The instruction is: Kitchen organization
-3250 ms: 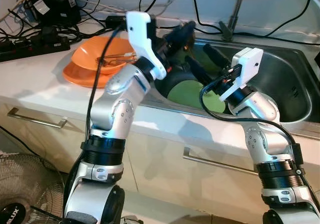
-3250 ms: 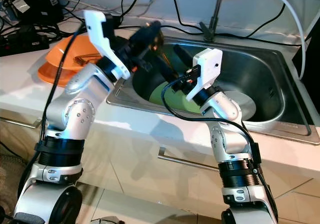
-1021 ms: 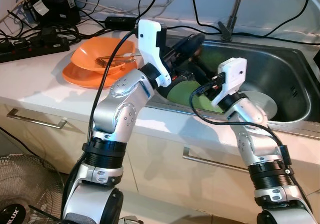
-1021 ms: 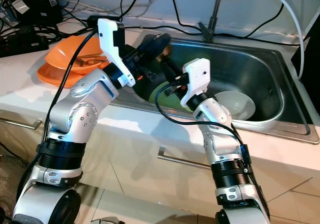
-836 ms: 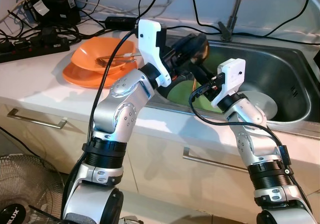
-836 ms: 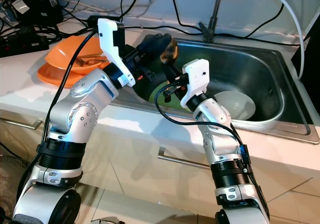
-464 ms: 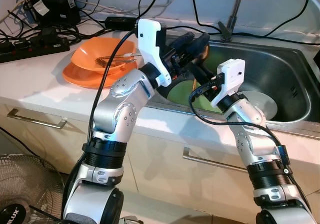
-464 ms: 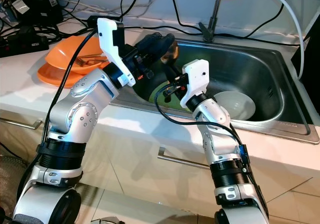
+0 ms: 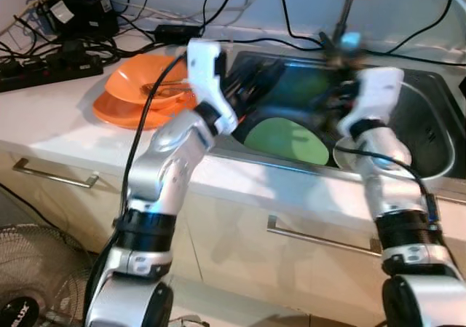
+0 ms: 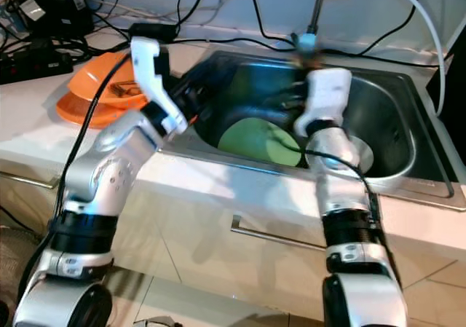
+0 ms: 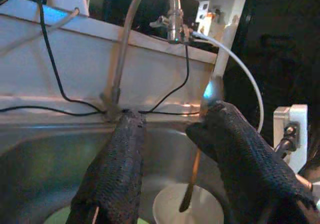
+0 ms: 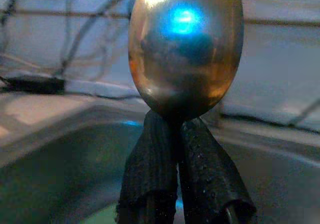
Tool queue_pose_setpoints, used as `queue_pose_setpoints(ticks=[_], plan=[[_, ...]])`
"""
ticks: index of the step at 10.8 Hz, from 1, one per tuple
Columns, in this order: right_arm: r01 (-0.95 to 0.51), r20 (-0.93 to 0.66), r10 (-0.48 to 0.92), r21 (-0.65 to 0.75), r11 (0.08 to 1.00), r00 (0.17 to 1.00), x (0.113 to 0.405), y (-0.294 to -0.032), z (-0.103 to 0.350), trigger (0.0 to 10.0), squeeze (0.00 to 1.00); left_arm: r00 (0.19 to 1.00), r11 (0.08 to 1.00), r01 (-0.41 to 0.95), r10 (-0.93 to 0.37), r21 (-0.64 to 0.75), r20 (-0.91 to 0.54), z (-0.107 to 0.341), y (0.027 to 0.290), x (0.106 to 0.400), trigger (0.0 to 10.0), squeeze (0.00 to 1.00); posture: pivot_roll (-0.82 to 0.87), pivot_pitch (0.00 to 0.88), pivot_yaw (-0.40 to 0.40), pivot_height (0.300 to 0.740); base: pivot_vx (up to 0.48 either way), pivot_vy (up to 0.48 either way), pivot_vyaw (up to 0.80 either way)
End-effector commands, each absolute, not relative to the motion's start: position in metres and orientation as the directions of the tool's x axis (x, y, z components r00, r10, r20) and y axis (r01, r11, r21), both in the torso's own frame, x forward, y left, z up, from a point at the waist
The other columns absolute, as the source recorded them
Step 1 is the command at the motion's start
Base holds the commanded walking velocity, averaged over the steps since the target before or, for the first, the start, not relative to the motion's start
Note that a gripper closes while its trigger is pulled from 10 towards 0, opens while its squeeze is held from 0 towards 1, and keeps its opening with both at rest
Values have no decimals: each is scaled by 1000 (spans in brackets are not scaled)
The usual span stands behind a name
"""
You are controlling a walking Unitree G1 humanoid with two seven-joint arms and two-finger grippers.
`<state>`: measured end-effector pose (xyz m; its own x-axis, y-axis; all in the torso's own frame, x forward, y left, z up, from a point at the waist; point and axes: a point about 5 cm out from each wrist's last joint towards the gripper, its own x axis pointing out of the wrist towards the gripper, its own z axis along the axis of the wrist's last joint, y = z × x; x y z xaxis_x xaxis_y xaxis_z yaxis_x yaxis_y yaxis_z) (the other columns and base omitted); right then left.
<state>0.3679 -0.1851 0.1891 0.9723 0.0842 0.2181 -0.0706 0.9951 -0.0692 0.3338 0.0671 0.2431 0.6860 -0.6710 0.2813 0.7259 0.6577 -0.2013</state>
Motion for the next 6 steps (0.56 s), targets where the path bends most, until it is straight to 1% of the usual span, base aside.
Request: queue_pose_setpoints(ticks=[1,3,5,6], plan=[[-58,237,76,-81,995,969,371,-186,196,10000,0,705,679,708,-660,-196,262,239,71,334,10000,0,94,0,30,740,0,0,0],[0,188,17,-86,996,982,382,-193,190,10000,0,757,741,650,-650,-168,67,205,79,337,10000,0,100,0,30,740,0,0,0],[21,143,-10,-81,996,990,387,-197,184,10000,0,761,757,637,-648,-143,-41,186,81,335,10000,0,105,0,26,740,0,0,0],[24,103,-14,-90,996,995,389,-197,177,10000,0,746,749,648,-661,-140,-85,179,78,332,10000,0,110,0,24,740,0,0,0]])
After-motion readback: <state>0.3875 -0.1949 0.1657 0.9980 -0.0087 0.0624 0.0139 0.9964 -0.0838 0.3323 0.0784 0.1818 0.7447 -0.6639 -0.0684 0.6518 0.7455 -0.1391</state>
